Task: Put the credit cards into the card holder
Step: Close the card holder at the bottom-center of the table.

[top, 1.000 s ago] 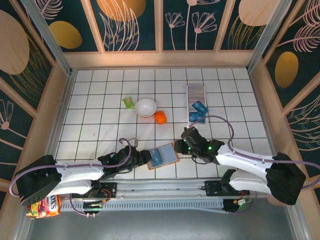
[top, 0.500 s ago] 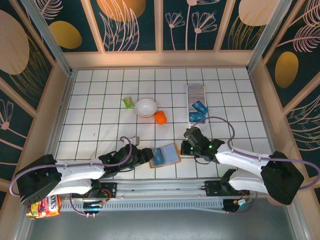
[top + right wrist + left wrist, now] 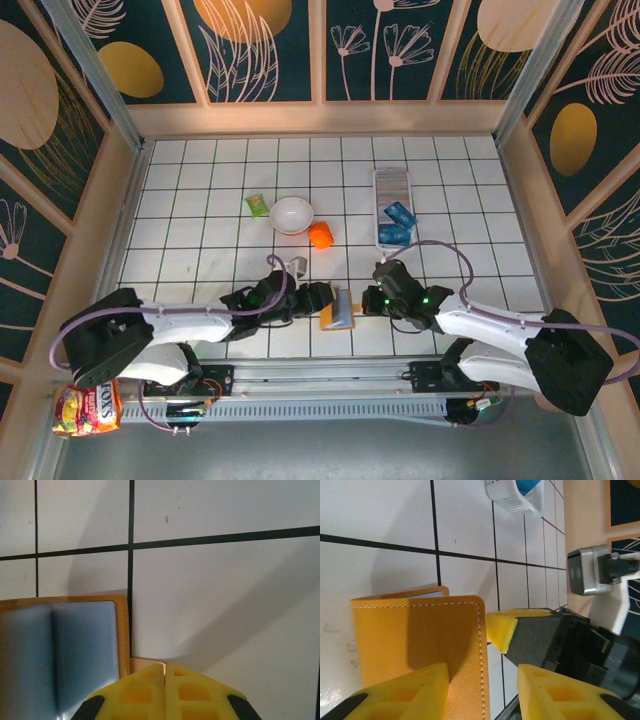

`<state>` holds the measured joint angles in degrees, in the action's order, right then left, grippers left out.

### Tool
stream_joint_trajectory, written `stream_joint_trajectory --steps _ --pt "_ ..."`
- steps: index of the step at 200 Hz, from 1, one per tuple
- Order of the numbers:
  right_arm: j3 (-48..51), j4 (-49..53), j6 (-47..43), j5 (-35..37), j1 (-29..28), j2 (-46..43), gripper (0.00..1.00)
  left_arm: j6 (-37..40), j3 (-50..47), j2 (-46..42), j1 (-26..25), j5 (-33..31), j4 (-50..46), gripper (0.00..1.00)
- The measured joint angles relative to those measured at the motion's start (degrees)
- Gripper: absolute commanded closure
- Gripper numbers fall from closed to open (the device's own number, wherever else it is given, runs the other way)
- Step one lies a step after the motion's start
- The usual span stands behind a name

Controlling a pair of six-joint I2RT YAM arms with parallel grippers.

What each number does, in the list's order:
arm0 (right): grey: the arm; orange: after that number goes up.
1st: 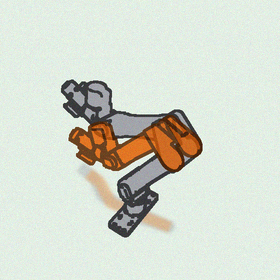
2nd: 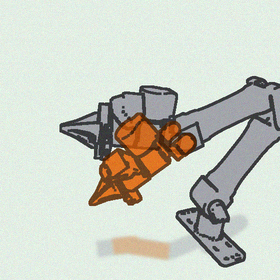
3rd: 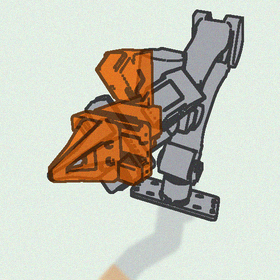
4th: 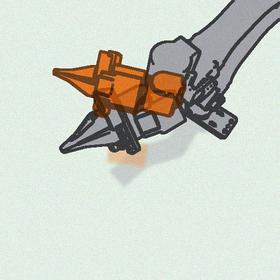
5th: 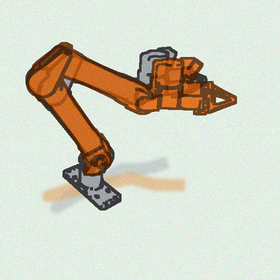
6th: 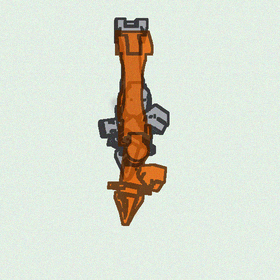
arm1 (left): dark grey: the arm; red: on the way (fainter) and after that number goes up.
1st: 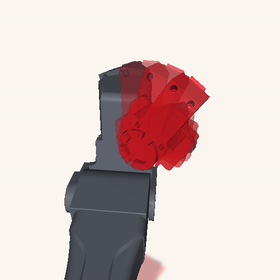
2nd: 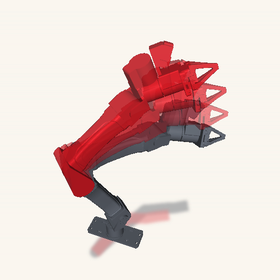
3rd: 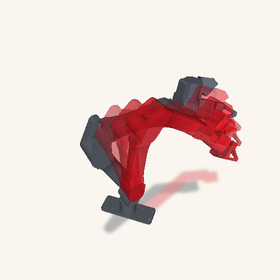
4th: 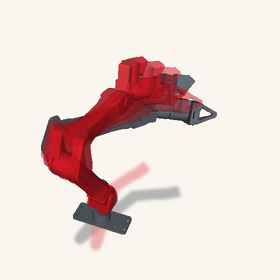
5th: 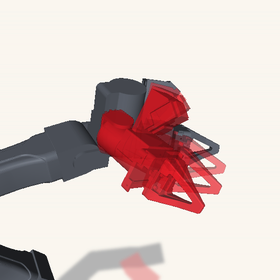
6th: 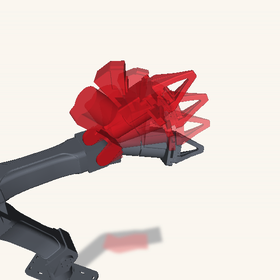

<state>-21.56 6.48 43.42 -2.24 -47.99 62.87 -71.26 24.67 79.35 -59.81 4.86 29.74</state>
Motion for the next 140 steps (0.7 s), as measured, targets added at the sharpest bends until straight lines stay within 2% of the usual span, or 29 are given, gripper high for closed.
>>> stream_joint_trajectory --steps 20,30,56,78,100,121,140 --pt "0.02 -0.57 0.57 -0.87 -0.15 -0.76 1.00 0.09 0.79 5.40 -0.68 1.03 2.84 0.69" --pt "0.02 -0.83 0.66 -0.96 -0.33 -1.05 1.00 -0.04 0.81 7.85 -1.09 1.40 4.31 0.76" --pt "0.09 -1.11 1.27 -1.36 -0.57 -1.66 0.86 -0.55 0.72 10.56 -1.62 1.53 6.03 0.90" --pt "0.39 -1.05 1.90 -1.40 -0.66 -2.80 0.84 -0.94 0.22 10.60 -1.70 0.83 6.32 0.99" --pt "0.44 -1.01 1.92 -1.53 -0.76 -3.54 0.83 -1.07 -0.68 10.60 -1.70 0.22 6.58 1.00" --pt "0.42 -0.28 2.01 -1.62 -0.76 -3.91 0.71 -1.05 -0.68 10.60 -1.77 -0.44 6.32 1.00" --pt "0.42 0.24 2.01 -1.81 -0.76 -4.52 0.71 -1.07 -0.68 10.62 -1.84 -0.87 6.19 1.00"
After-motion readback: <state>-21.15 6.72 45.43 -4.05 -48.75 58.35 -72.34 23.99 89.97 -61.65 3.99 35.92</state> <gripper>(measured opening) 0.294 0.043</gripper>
